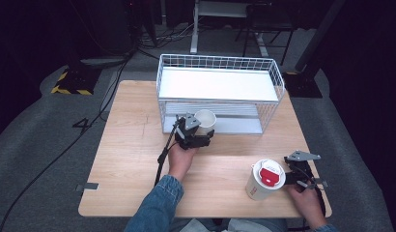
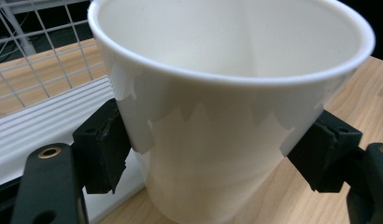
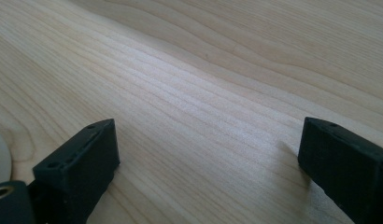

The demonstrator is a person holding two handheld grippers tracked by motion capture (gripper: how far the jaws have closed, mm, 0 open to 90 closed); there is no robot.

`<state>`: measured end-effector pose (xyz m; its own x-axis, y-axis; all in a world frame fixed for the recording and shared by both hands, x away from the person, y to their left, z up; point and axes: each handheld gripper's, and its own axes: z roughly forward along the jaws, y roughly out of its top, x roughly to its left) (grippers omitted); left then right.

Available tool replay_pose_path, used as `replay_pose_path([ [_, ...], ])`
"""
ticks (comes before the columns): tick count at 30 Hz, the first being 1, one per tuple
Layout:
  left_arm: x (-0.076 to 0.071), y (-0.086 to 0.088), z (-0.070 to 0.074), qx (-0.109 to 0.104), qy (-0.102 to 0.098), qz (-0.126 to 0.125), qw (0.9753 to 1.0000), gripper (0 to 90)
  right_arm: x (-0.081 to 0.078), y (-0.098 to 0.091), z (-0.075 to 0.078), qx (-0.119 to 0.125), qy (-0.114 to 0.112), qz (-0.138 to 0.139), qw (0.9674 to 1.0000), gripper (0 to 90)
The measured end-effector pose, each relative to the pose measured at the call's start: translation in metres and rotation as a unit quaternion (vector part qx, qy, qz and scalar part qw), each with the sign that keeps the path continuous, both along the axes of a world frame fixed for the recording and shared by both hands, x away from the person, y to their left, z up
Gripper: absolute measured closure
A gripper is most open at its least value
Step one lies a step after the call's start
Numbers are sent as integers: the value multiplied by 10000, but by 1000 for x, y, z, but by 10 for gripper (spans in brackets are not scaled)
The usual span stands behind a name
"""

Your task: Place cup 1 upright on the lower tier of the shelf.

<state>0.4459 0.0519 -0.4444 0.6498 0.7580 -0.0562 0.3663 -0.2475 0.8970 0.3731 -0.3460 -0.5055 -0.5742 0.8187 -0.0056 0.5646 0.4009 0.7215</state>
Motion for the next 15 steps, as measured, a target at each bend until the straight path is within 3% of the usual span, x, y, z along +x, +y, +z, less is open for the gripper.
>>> replay_pose_path([
  [7, 12, -5, 2, 17, 65, -11, 10000, 224, 0, 0, 0, 0, 0, -1, 10000, 55],
  [10, 18, -9, 0, -96, 28, 68, 9999, 223, 0, 0, 0, -17, -5, 4, 10000, 55],
  [15, 25, -14, -2, -96, 19, 187, 9998, 222, 0, 0, 0, -17, -5, 3, 10000, 55],
])
